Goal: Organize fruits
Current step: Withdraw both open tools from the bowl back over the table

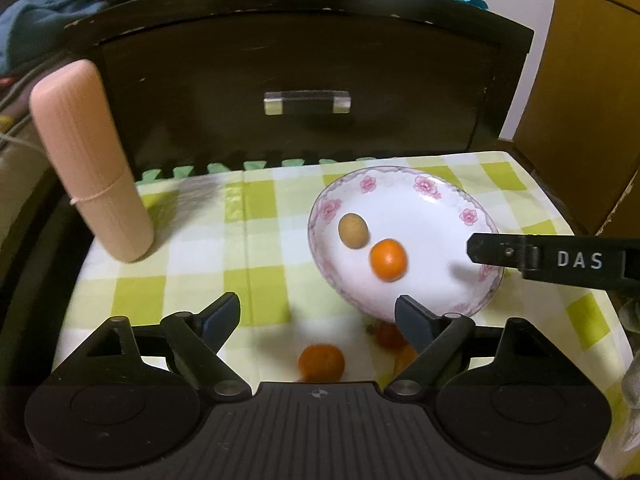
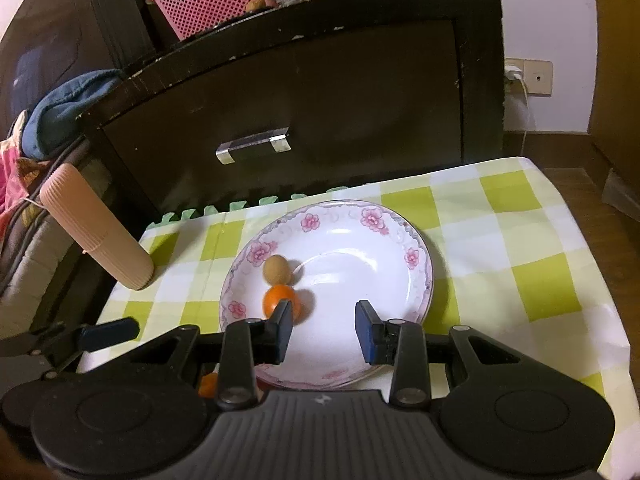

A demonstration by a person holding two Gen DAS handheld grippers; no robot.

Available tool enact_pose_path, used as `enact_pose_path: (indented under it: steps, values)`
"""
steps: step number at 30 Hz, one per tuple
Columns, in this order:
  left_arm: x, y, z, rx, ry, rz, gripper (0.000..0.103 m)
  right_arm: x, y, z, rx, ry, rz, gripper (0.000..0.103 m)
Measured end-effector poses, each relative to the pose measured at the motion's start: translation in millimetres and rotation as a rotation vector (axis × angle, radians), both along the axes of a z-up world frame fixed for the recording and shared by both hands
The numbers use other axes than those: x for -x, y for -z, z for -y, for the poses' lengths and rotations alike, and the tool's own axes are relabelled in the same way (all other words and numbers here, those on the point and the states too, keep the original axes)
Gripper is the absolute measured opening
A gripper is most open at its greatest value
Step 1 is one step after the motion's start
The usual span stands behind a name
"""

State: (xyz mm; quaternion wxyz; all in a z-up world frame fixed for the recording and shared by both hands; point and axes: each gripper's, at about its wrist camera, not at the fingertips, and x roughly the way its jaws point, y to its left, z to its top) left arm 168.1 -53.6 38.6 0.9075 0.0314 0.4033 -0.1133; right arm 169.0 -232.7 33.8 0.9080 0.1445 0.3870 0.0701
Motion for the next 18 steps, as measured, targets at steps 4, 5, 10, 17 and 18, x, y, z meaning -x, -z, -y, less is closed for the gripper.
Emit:
enact_pose_path:
  steps: [4, 5, 10, 17, 18]
  values:
    - [11.3, -1.5, -7.9, 0.009, -0.014, -0.003, 0.089, 10.4, -1.5, -0.5, -0.005, 0.004, -0.001, 0.033]
    - [14.5, -1.6, -9.2, 0.012, -0.017, -0.004, 0.089, 13.1, -1.1, -1.7, -0.002, 0.003, -0.002, 0.033]
    - [27.7, -2.1, -17.7, 0.025, -0.033, -0.011, 0.090, 28.5, -0.1, -7.6, 0.001, -0.006, -0.012, 0.033]
    - [42.7, -0.4, -32.3, 0.048, -0.054, -0.036, 0.090, 46.9, 1.5, -15.8, 0.011, -0.014, -0.021, 0.034]
    - [44.4, -0.1, -33.7, 0.050, -0.056, -0.040, 0.090, 49.0, 2.7, -16.4, 0.007, -0.014, -0.027, 0.034]
